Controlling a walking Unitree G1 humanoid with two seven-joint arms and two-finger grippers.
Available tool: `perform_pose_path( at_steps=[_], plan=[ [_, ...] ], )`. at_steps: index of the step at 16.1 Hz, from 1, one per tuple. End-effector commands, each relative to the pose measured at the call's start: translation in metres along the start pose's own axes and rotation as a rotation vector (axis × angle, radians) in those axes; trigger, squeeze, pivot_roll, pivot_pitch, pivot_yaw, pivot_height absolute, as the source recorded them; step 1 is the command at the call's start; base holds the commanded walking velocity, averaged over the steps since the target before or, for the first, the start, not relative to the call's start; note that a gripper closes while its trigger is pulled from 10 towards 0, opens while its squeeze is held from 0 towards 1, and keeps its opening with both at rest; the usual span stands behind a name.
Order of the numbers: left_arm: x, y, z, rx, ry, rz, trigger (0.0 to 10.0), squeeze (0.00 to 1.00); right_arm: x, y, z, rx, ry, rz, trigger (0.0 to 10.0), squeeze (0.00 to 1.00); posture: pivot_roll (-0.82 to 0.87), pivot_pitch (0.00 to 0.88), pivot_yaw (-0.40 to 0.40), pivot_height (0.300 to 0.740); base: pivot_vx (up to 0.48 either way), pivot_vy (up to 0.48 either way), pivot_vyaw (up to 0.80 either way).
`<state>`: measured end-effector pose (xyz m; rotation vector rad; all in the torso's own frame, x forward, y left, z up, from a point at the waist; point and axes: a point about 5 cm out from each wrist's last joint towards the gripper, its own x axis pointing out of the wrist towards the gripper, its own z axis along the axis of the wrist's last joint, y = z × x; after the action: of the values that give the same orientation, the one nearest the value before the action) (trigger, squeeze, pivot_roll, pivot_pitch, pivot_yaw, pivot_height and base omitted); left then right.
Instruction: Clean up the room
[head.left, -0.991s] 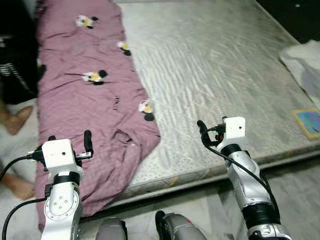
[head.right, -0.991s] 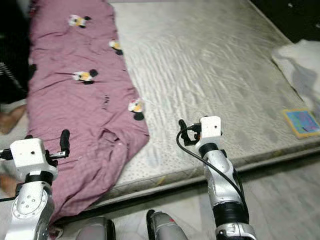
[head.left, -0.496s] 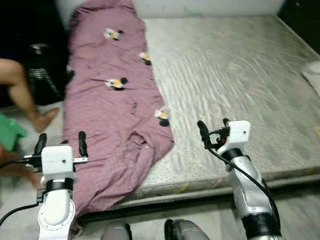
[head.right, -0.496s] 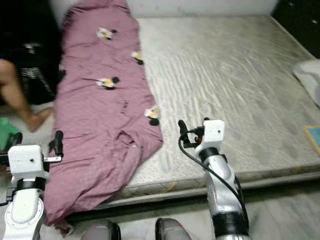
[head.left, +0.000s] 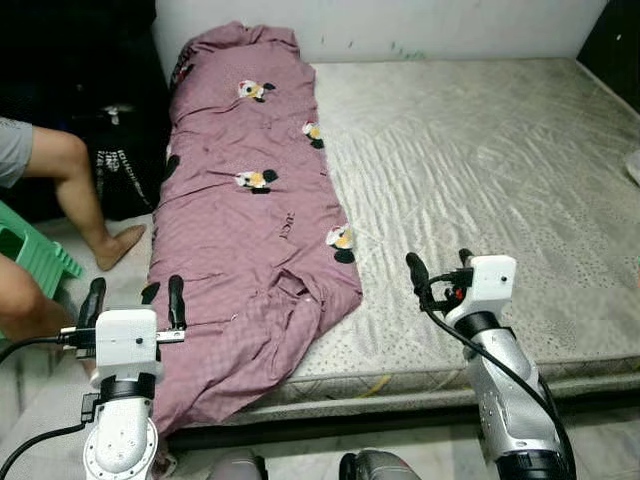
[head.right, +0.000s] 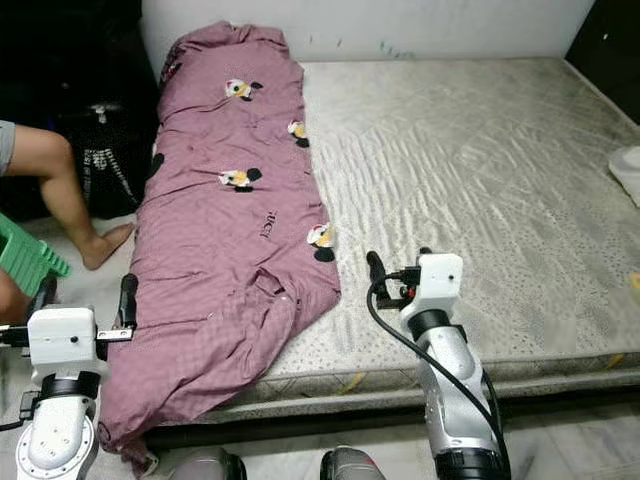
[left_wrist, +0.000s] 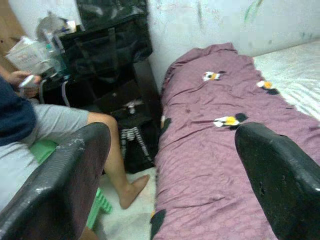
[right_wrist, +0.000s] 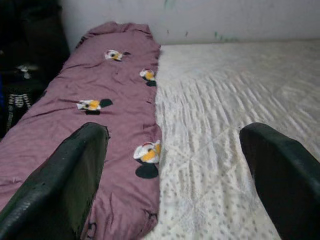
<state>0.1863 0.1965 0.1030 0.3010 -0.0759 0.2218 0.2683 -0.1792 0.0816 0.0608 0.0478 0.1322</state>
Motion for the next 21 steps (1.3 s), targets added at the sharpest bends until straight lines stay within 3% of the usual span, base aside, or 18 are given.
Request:
perform_pose_path(
  at_steps=[1,3,4,5,6,7,10,11,16,18,19,20,21],
  plan=[
    [0.001,0.000,0.004,-0.001,-0.017,-0.015,10.0,0.00,-0.003,0.001,0.001,-0.001,0.001,-0.001,10.0,0.00,0.00,0.019,0.012,0.740,0.000,0.000,-0.80],
    [0.001,-0.008,0.014,0.013,-0.101,-0.103,10.0,0.00,-0.006,0.003,0.000,0.003,0.009,0.006,10.0,0.00,0.00,0.022,0.009,0.740,0.000,0.000,-0.40],
    [0.003,-0.012,0.015,-0.059,-0.088,-0.117,10.0,0.00,-0.006,0.005,0.000,0.001,0.013,0.020,10.0,0.00,0.00,0.029,0.005,0.740,0.000,0.000,0.00],
    [0.003,-0.026,0.010,-0.194,-0.010,-0.205,10.0,0.00,-0.005,0.007,0.000,0.005,0.019,0.034,10.0,0.00,0.00,0.035,0.000,0.740,0.000,0.000,0.00],
    [0.001,-0.033,0.007,-0.264,0.040,-0.247,10.0,0.00,-0.004,0.008,0.000,0.008,0.023,0.040,10.0,0.00,0.00,0.036,-0.001,0.740,0.000,0.000,0.00],
    [0.000,-0.038,-0.001,-0.374,0.132,-0.217,10.0,0.00,-0.003,0.009,0.001,0.009,0.026,0.044,10.0,0.00,0.00,0.039,-0.002,0.740,0.000,0.000,0.00],
    [0.000,-0.045,-0.004,-0.470,0.187,-0.218,10.0,0.00,0.000,0.009,0.002,0.008,0.026,0.050,10.0,0.00,0.00,0.040,-0.004,0.740,0.000,0.000,0.00],
    [0.001,-0.046,-0.003,-0.489,0.193,-0.215,10.0,0.00,0.001,0.010,0.003,0.007,0.027,0.055,10.0,0.00,0.00,0.041,-0.006,0.740,0.000,0.000,0.00],
    [0.006,-0.022,-0.005,-0.303,0.136,-0.105,10.0,0.00,0.002,0.009,0.004,0.002,0.025,0.052,10.0,0.00,0.00,0.048,-0.007,0.740,0.000,0.000,0.00],
    [0.001,-0.026,-0.002,-0.412,0.185,-0.167,10.0,0.00,0.002,0.007,0.003,0.007,0.040,0.047,10.0,0.00,0.00,0.055,-0.010,0.740,0.000,0.000,-0.72],
    [0.001,-0.028,0.001,-0.428,0.164,-0.210,10.0,0.00,0.002,0.007,0.003,0.009,0.044,0.048,10.0,0.00,0.00,0.058,-0.012,0.740,0.000,0.000,-0.80],
    [0.001,-0.025,0.003,-0.380,0.137,-0.185,10.0,0.00,0.002,0.007,0.003,0.007,0.048,0.049,10.0,0.00,0.00,0.061,-0.013,0.740,0.000,0.000,-0.80],
    [0.001,-0.024,0.002,-0.399,0.138,-0.168,10.0,0.00,0.002,0.007,0.003,0.005,0.047,0.051,10.0,0.00,0.00,0.064,-0.014,0.740,0.000,0.000,-0.80]
  ],
)
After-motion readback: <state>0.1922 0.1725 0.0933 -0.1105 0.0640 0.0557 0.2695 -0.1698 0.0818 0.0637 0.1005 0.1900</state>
